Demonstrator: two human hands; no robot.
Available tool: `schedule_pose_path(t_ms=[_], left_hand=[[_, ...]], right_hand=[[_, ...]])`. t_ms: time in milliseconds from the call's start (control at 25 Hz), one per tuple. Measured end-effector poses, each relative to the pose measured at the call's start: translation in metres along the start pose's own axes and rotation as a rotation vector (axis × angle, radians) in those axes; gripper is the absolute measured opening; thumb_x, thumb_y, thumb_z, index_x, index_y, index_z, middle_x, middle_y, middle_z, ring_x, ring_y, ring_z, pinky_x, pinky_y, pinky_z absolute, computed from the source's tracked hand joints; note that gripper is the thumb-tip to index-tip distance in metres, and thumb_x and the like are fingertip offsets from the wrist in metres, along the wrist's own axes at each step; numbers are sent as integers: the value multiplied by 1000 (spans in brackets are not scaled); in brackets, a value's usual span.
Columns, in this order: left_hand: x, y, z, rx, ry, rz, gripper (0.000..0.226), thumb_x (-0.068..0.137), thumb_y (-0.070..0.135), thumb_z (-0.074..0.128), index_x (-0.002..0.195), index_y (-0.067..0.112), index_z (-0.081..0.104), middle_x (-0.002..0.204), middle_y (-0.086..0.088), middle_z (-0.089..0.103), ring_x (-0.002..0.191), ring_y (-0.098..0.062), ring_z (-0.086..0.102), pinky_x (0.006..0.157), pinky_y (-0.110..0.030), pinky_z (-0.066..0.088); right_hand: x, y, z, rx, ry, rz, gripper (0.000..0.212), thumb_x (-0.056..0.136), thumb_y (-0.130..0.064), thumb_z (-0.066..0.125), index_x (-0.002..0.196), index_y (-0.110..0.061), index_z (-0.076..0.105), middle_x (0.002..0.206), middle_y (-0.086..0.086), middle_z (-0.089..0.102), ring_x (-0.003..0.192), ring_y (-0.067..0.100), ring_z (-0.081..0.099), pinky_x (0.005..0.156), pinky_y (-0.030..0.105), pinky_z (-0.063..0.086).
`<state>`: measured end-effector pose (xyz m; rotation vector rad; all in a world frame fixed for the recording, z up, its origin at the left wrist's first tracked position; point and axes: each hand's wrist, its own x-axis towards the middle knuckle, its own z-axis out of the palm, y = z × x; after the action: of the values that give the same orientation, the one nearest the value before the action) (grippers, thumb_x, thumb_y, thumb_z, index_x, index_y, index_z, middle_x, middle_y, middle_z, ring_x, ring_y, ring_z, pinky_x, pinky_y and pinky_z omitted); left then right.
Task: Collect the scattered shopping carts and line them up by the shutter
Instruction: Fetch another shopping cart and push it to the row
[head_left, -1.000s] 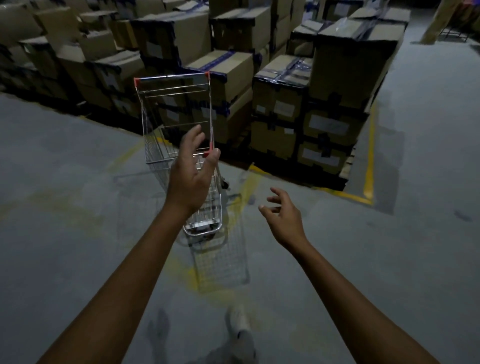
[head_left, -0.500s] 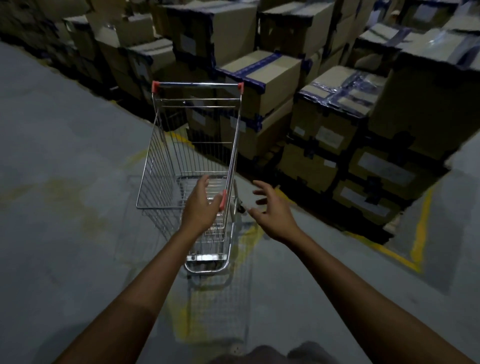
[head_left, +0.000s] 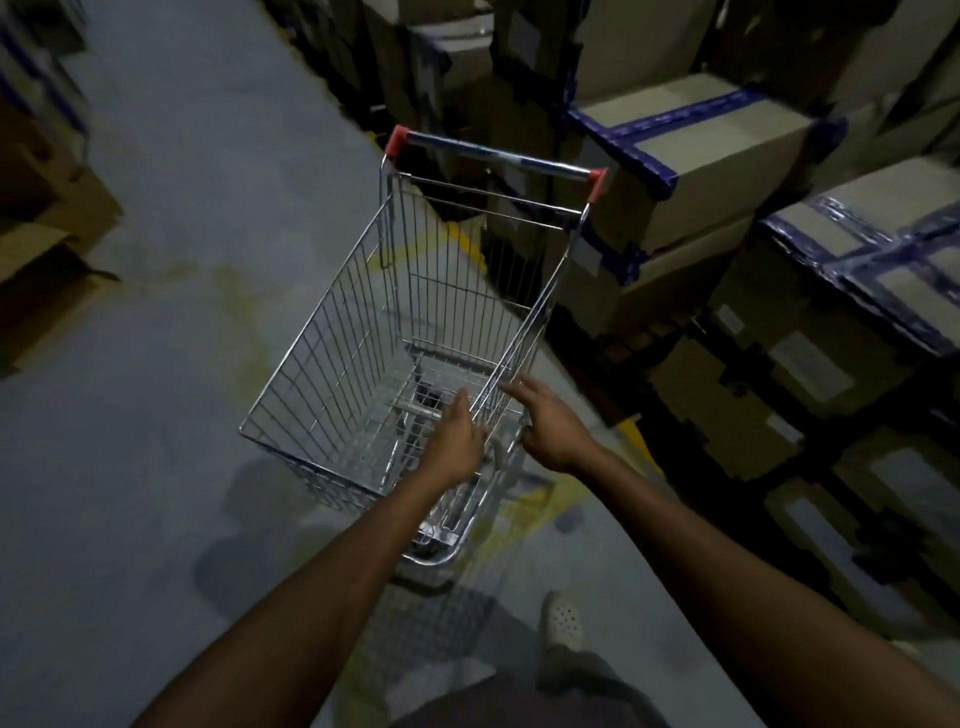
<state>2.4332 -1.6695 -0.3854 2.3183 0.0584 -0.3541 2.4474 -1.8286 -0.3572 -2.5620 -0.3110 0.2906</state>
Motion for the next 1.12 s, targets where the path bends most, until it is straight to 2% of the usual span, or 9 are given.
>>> schedule_pose_path(t_ms=[80,200,320,400,520,640,800,920,1120], left_hand=[[14,8,18,-35,82,-129,61,100,20,48,153,16,17,153,-13,33,131,-33,44,101,-43,40],[19,5,29,-97,287,-234,28,101,18,42,125,23,55,105,-2,62,96,-23,59,76,-34,48],[17,-11,27,-29,313,-126,22,99,12,45,105,11,66,79,9,48,81,-16,48,65,-22,36],[11,-26,15,2,269,-100,32,96,4,46,123,13,62,88,7,52,80,-13,50,61,-15,38],[-5,-70,-13,49,252,-50,58,89,-9,47,137,24,52,115,-5,60,95,-21,59,78,-28,50],[-20,-124,-62,130,293,-55,50,89,-6,54,131,20,59,123,-9,63,104,-26,60,88,-38,49],[-26,-186,-139,395,445,-103,51,68,-15,55,113,5,68,105,-23,68,98,-40,65,89,-48,49],[-12,-169,-172,498,494,-120,50,68,-18,56,116,-1,61,114,-24,63,109,-42,57,97,-55,42],[17,-80,-164,322,502,174,46,87,2,56,131,10,52,132,-9,58,125,-27,50,110,-47,34]], right_hand=[[24,22,-6,-102,-121,-61,86,75,7,56,147,-33,33,163,2,12,145,33,23,103,45,44],[51,30,-15,-230,-219,-113,89,77,8,59,148,-38,30,164,0,4,146,35,20,104,51,43],[70,25,-11,-343,-260,-141,89,81,2,61,151,-38,22,164,4,-3,149,33,9,112,56,31],[79,19,-5,-414,-257,-152,89,83,-7,66,152,-36,18,163,5,-7,149,33,1,114,59,25],[88,11,8,-422,-267,-162,87,84,-10,67,153,-29,18,163,8,-4,150,32,1,116,54,25],[90,-4,18,-318,-263,-142,78,86,-12,65,152,-22,25,163,9,5,149,29,12,112,45,36],[87,-39,18,-213,-139,-172,62,89,-24,63,145,-19,38,159,10,21,142,29,32,101,40,45],[86,-68,11,-191,-35,-199,51,90,-27,61,139,-21,47,158,10,25,135,30,42,96,40,46],[91,-108,-3,-275,100,-213,42,88,-26,62,129,-16,56,146,12,41,136,29,38,105,42,39]])
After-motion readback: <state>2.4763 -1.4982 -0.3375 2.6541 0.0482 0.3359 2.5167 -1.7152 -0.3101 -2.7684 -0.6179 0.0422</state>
